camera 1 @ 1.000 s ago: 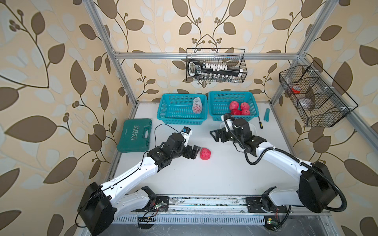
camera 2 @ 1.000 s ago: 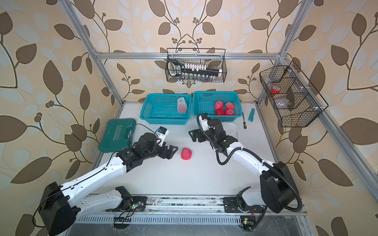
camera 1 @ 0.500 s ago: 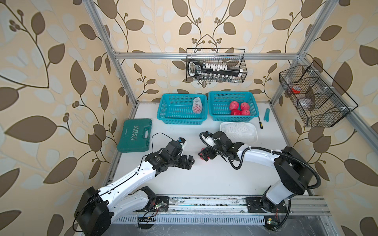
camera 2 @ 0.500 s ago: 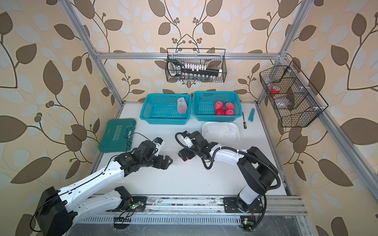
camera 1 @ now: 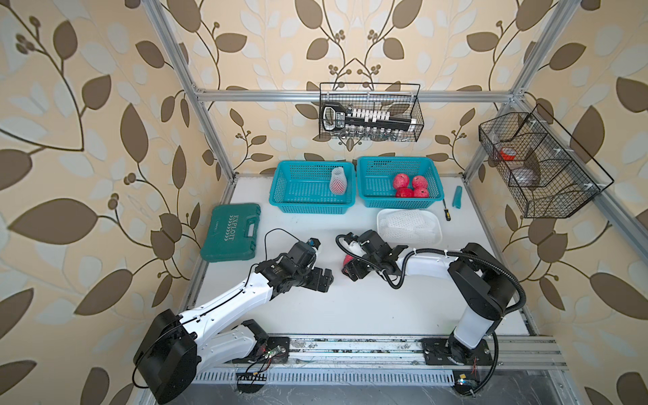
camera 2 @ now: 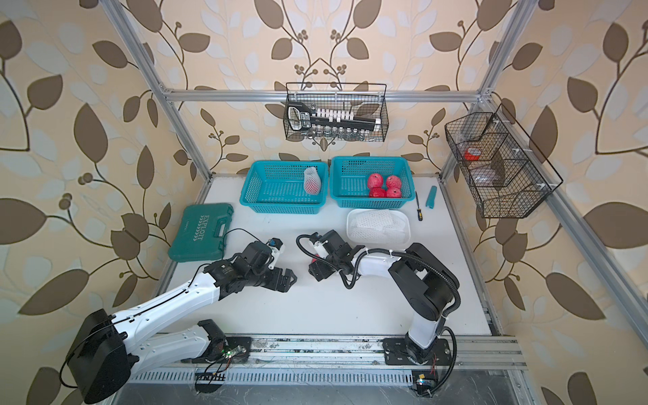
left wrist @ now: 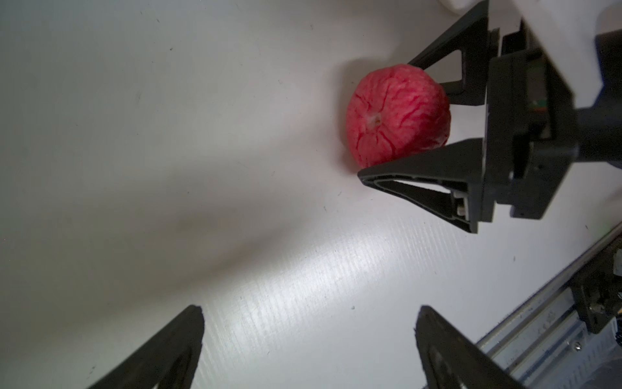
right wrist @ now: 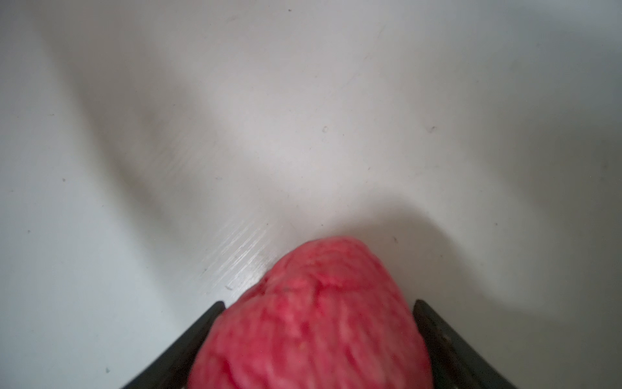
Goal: Remove foam nets from apples
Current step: Pick up the apple from the center of the board.
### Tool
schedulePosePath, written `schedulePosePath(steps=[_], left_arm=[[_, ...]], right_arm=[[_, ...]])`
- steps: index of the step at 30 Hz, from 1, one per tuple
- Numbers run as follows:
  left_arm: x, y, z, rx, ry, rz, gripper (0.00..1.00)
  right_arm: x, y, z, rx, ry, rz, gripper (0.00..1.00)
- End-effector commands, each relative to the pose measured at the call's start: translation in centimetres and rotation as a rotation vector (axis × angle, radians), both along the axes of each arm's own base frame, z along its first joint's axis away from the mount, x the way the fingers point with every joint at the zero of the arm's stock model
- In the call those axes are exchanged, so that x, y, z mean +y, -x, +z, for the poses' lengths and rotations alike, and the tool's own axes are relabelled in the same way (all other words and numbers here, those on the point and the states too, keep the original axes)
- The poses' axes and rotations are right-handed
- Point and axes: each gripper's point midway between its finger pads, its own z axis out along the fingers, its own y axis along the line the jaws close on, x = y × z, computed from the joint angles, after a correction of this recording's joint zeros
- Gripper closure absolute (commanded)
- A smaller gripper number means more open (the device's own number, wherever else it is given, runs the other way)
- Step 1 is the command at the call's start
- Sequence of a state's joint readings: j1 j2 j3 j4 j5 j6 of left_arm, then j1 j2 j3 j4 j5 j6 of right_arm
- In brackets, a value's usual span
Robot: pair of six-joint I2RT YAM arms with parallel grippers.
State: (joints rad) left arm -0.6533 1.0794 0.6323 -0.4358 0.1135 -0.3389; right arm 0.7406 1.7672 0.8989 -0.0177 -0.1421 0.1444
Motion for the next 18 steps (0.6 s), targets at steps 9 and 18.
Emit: schedulePosePath(steps=[9,18], left_arm=[[0.5,-6.6,5.2,-0.376,-0.068,0.062,0.01],[-7.3,-14.9,12.2,-0.551,-0.001,-0.076,0.01]], right_arm=[[1.0,-7.9,11.2,-0.153,-0.263,-0.095,0.60],[-12.8,-22.7,16.8,-0.296,-0.205,-0.556,0.60]])
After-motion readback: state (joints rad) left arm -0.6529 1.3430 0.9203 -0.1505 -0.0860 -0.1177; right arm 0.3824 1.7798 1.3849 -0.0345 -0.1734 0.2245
